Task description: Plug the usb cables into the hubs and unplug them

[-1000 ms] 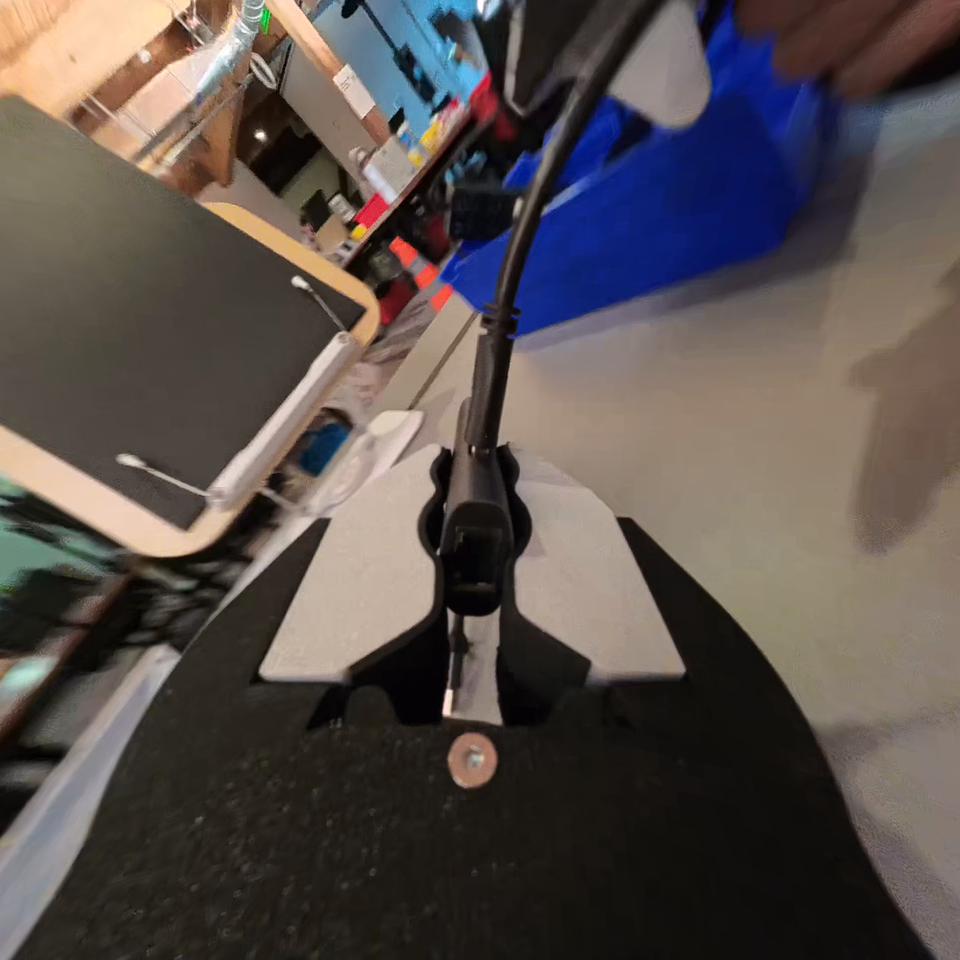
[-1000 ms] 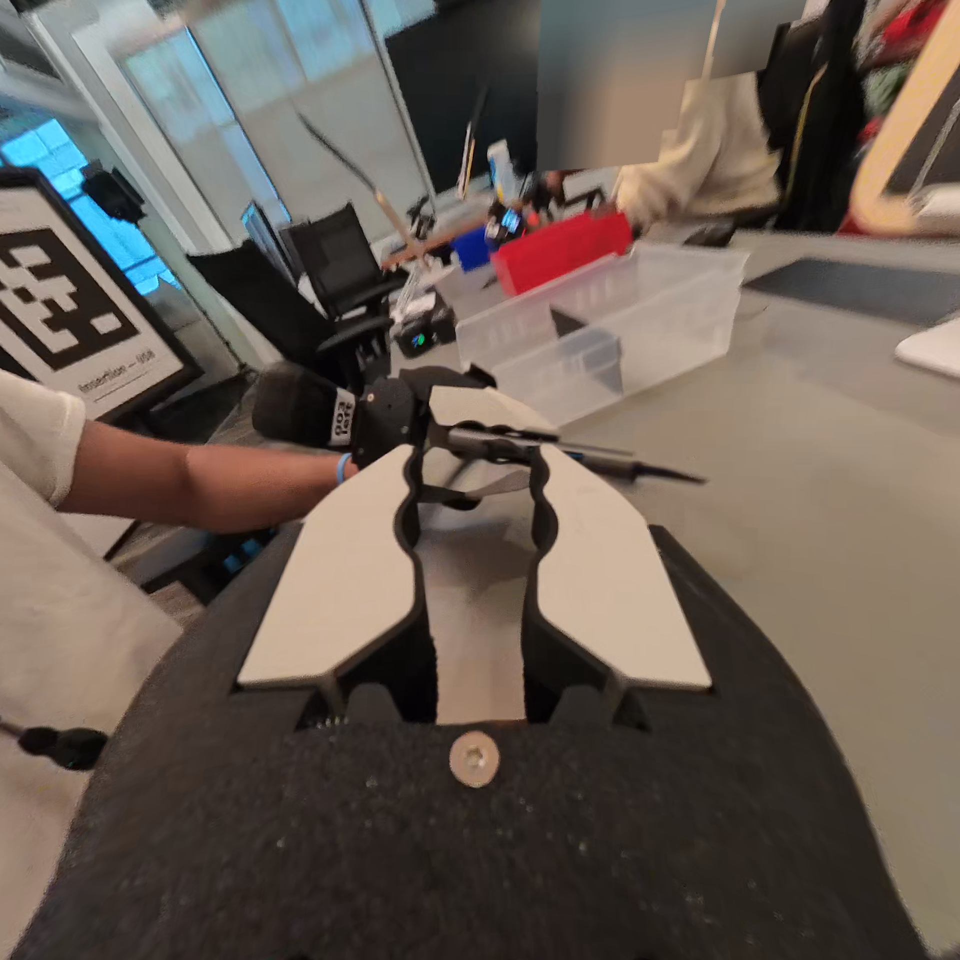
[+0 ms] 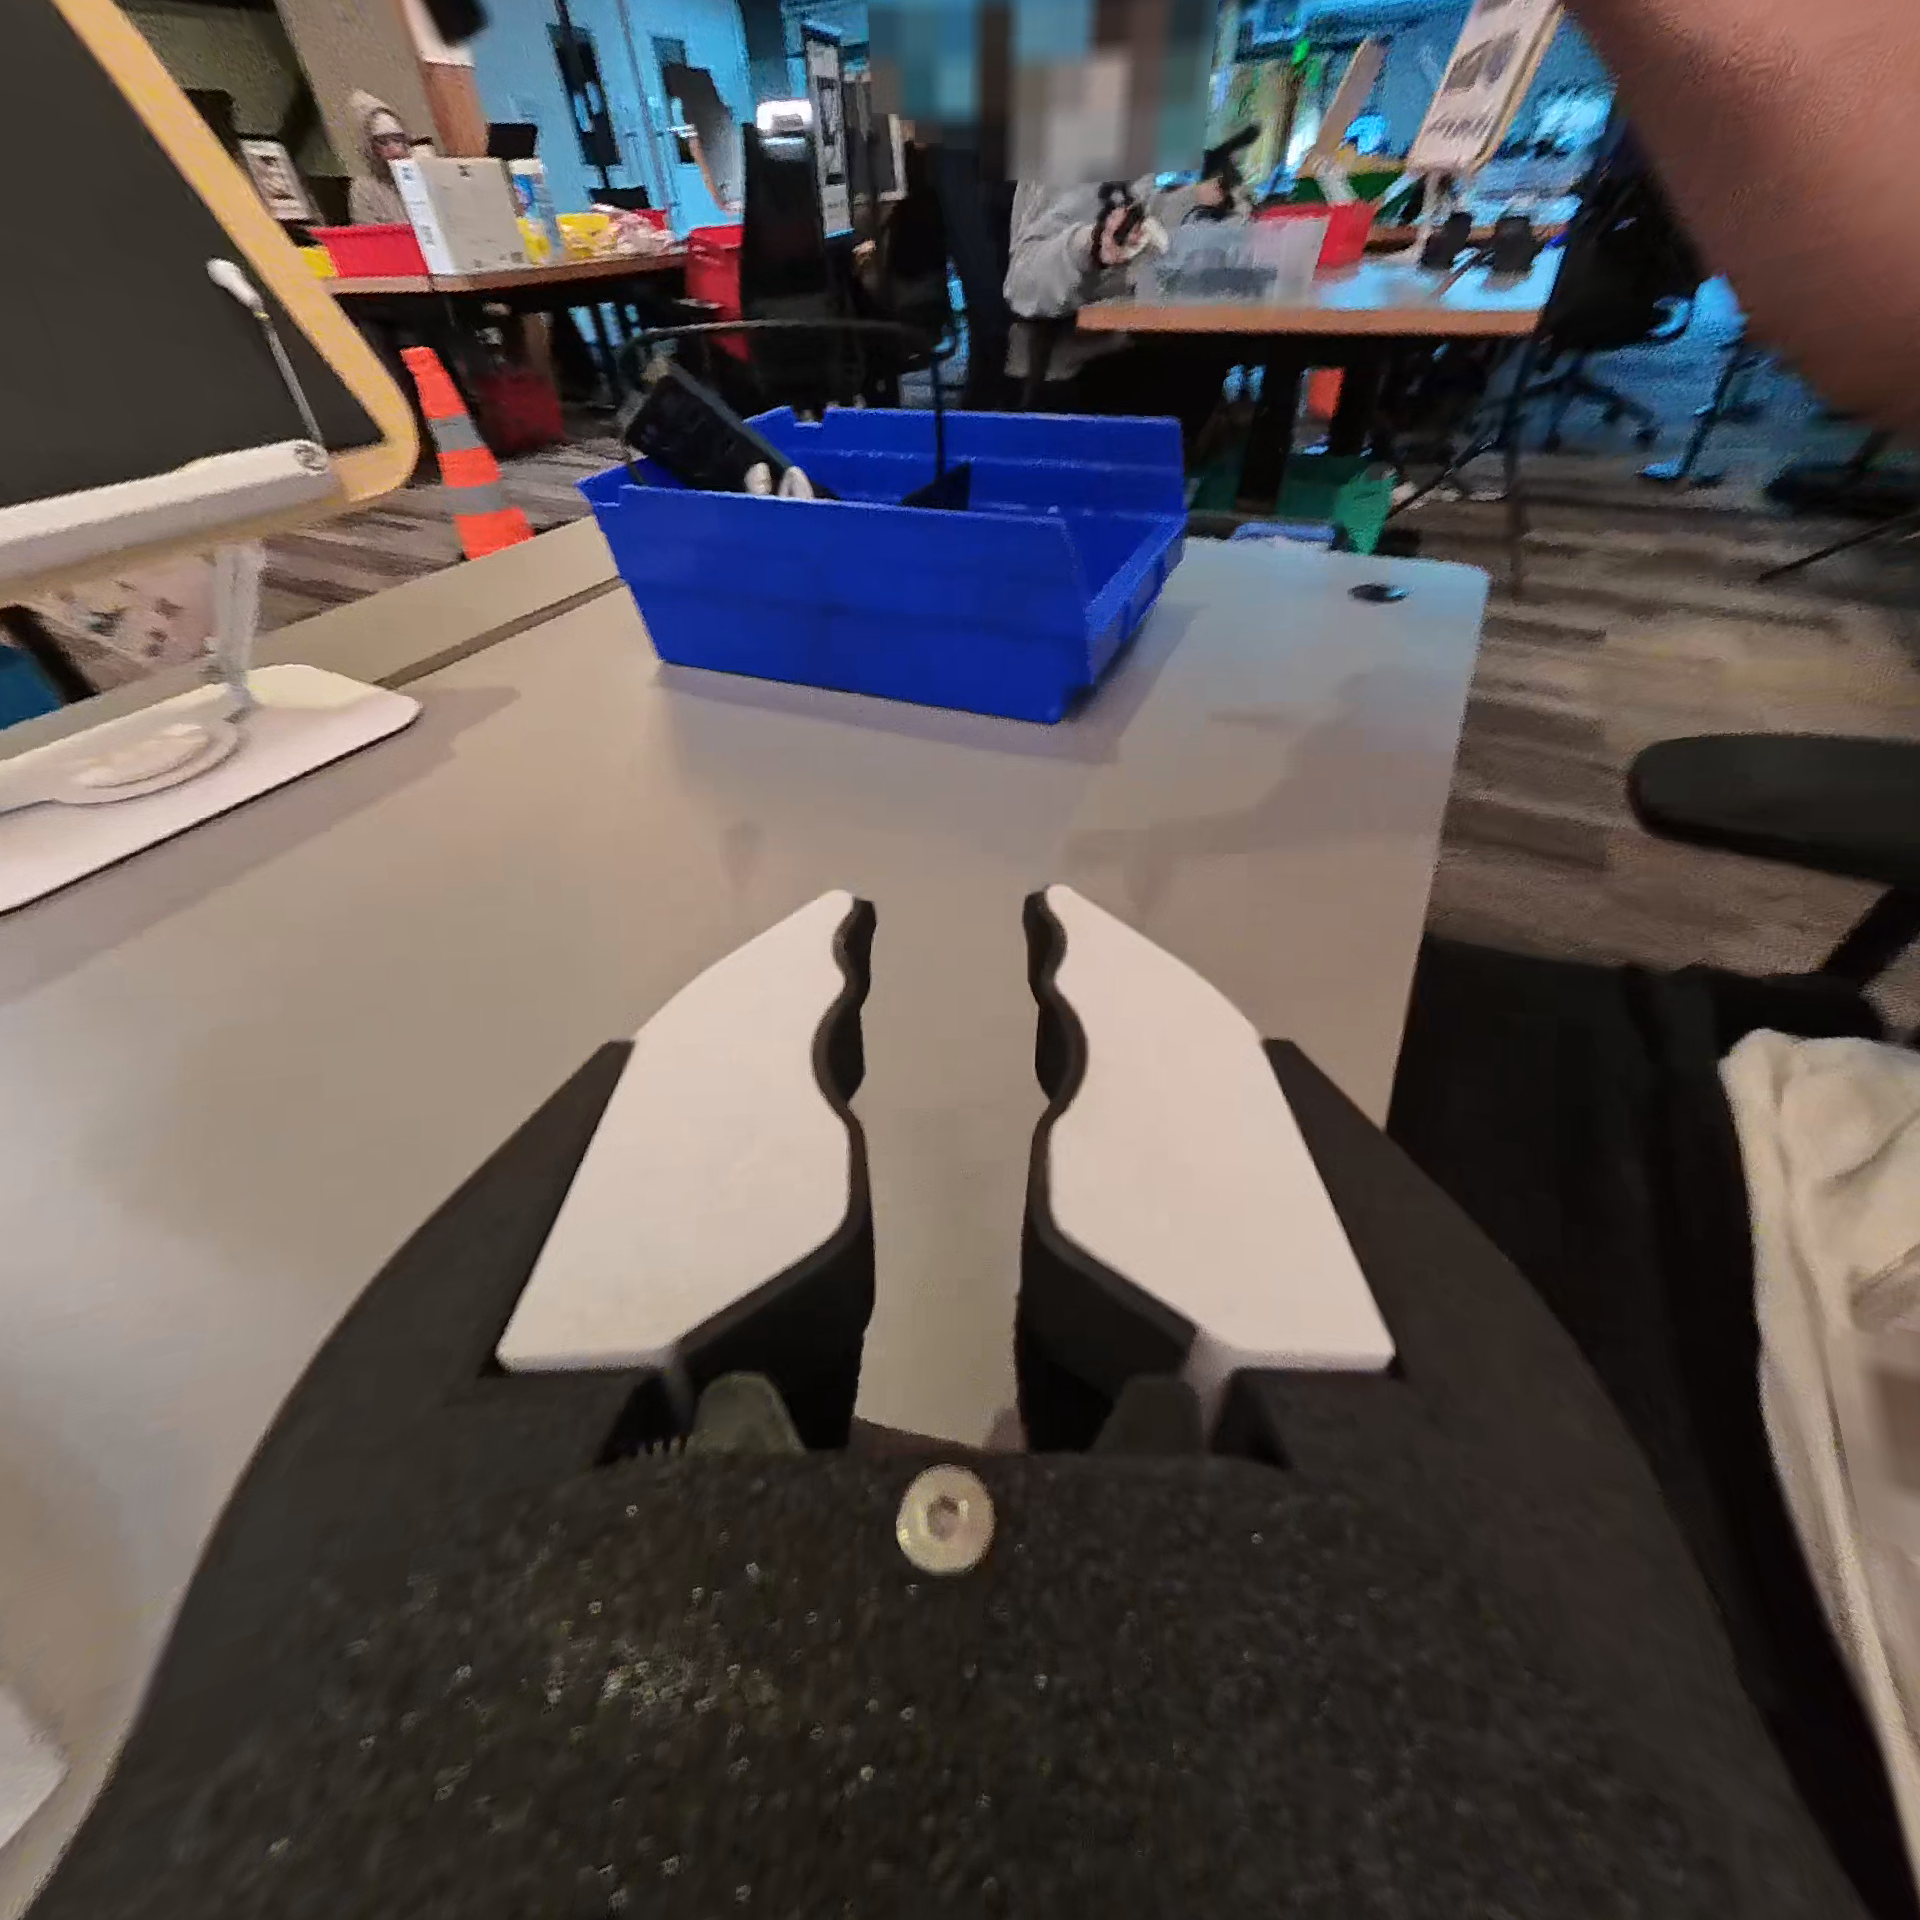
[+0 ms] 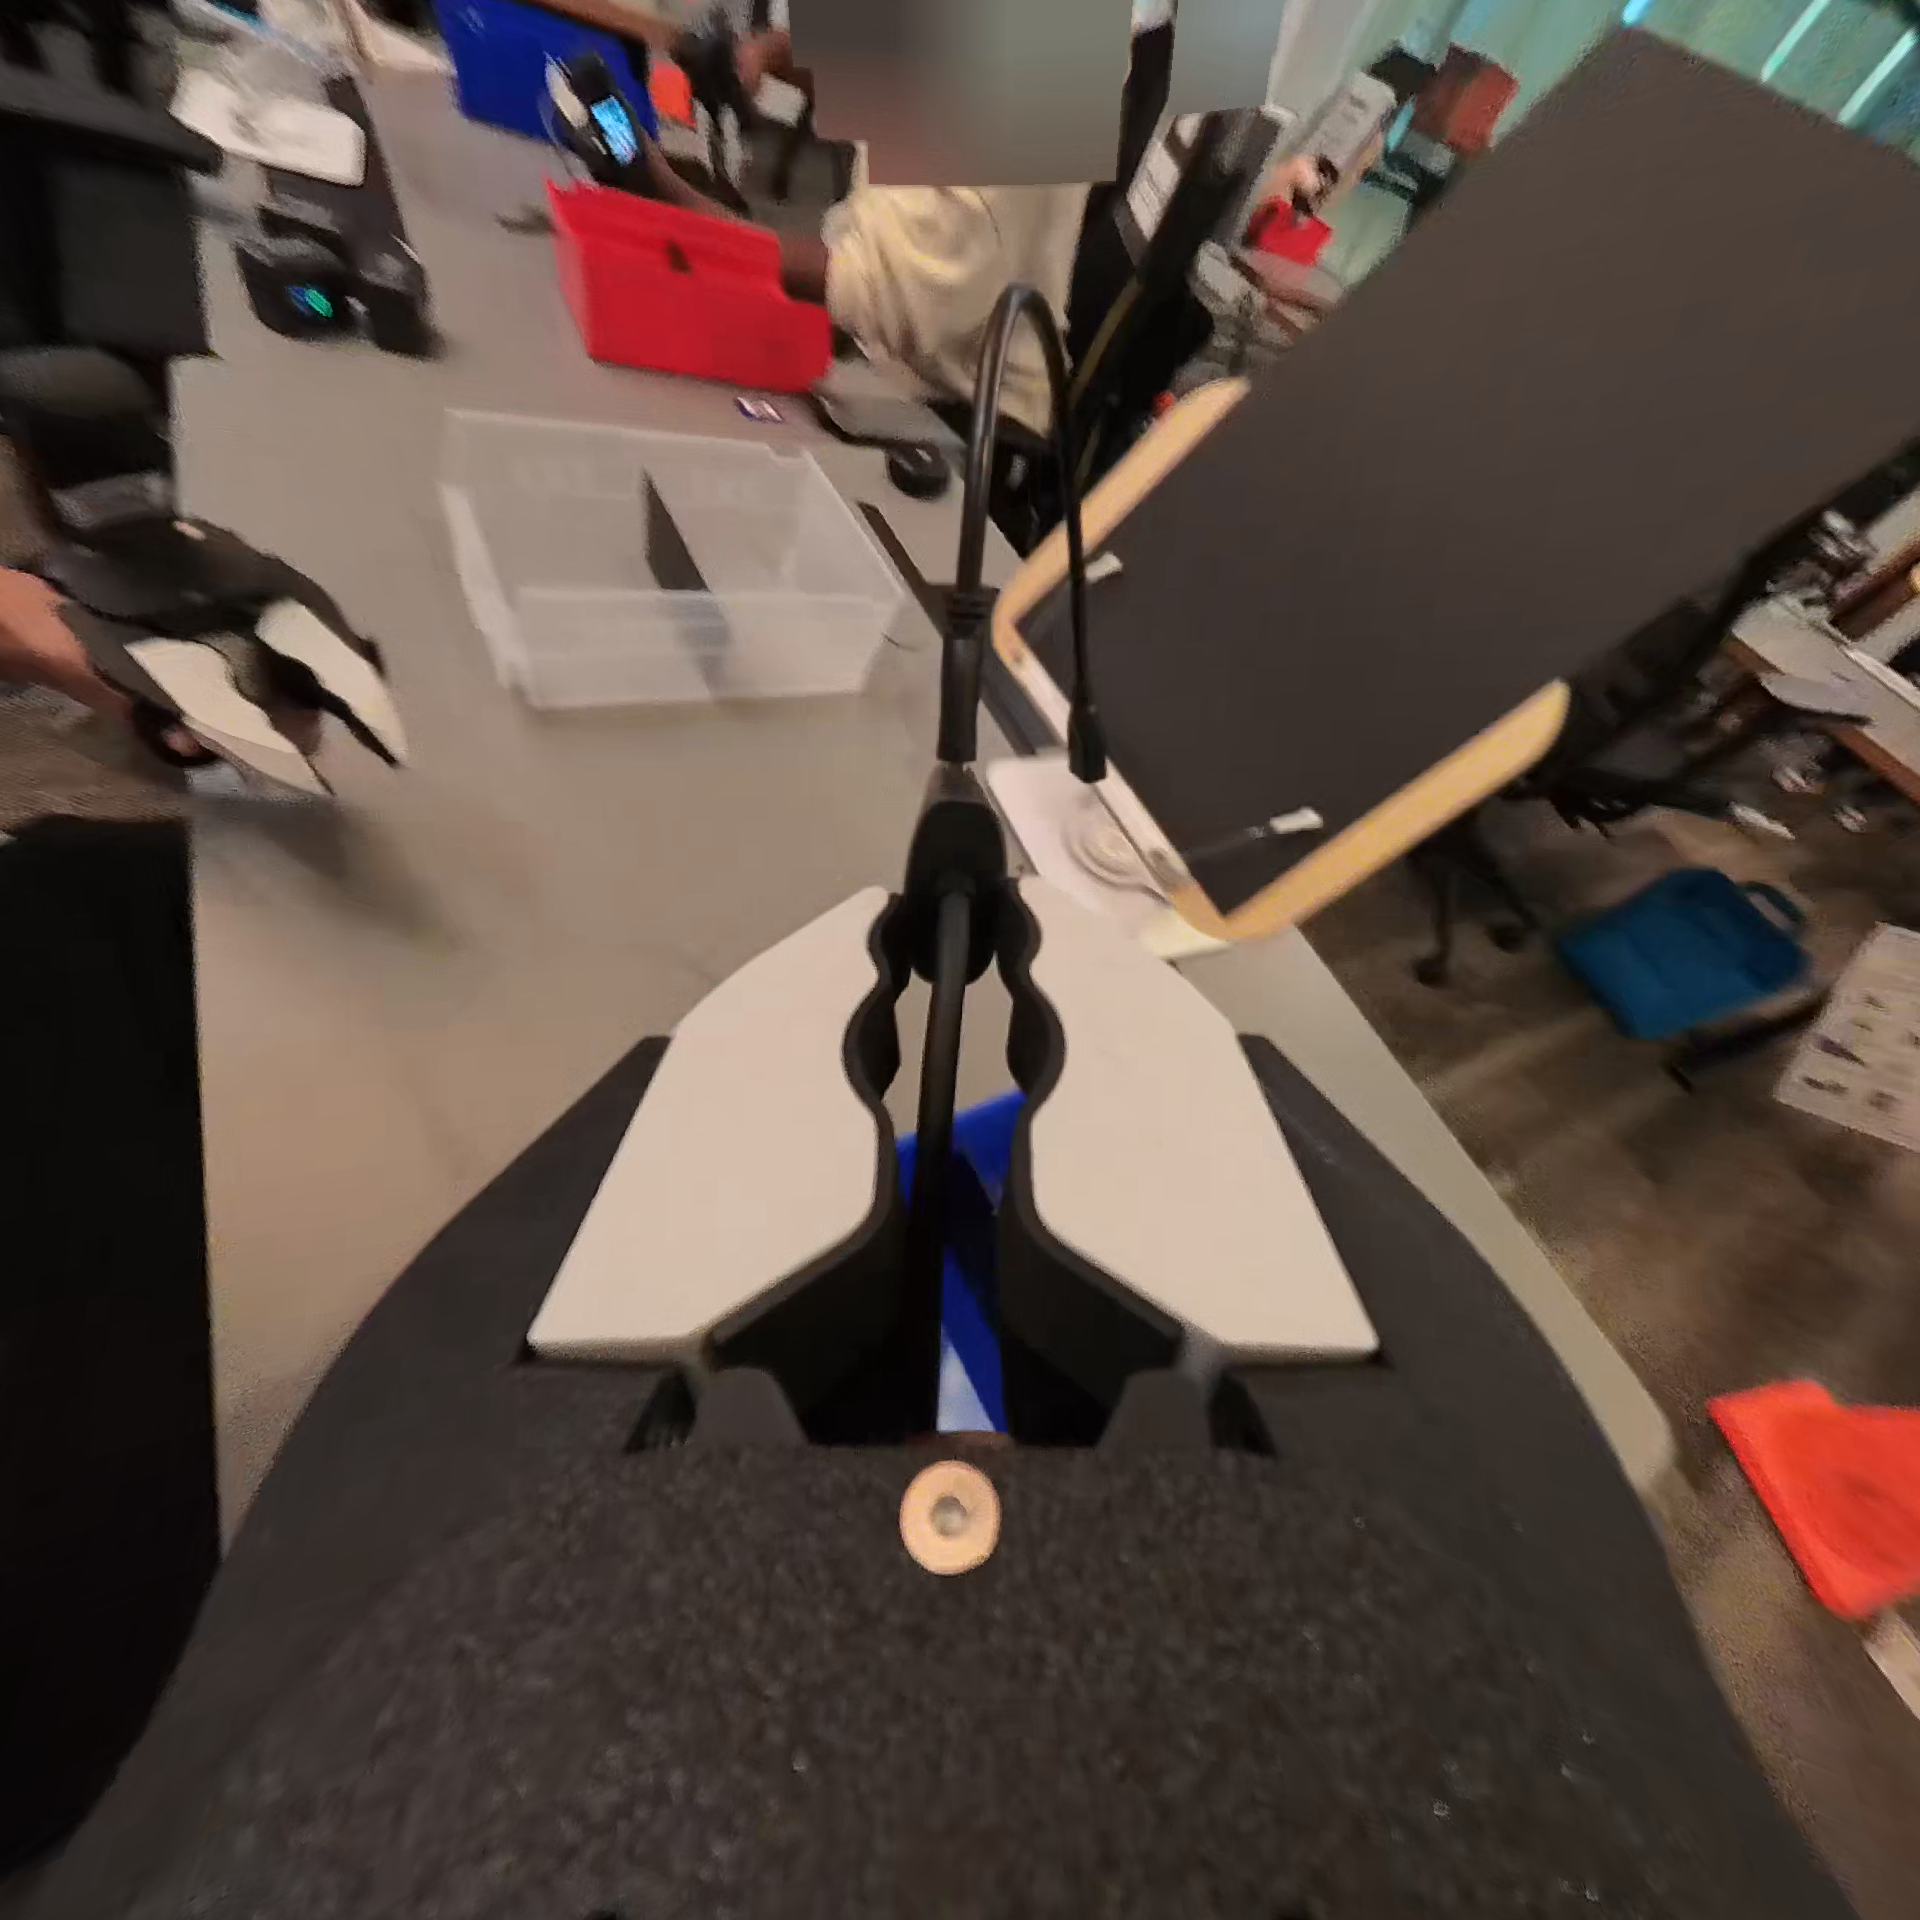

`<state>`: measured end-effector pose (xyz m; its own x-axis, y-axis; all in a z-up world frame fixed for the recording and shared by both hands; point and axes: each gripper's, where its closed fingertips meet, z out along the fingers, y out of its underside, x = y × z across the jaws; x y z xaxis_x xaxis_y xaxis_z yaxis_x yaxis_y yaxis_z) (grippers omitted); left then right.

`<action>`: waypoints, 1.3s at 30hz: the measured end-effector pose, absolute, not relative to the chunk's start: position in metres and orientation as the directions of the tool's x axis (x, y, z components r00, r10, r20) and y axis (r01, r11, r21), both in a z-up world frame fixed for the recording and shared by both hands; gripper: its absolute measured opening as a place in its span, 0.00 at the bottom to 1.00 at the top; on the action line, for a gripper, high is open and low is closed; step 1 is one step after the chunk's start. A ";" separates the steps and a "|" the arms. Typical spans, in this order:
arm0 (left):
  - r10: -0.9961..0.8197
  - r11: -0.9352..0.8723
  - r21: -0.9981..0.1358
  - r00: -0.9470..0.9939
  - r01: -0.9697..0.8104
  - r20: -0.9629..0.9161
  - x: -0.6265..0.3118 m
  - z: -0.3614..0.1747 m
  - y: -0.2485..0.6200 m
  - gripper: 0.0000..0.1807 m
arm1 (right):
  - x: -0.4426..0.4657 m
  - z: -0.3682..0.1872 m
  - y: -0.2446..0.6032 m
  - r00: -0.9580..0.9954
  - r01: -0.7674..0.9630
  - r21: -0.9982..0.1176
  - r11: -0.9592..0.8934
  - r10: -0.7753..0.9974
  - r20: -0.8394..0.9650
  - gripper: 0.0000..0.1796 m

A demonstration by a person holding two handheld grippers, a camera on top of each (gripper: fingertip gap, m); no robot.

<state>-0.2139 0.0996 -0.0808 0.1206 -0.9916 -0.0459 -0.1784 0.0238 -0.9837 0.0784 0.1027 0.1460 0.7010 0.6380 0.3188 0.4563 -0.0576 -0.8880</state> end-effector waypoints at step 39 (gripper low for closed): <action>-0.900 -0.062 -0.987 0.437 -0.145 -0.008 -0.273 -0.072 0.148 0.14 | 0.196 -0.089 0.250 0.800 0.512 -0.431 -0.744 0.596 -0.078 0.28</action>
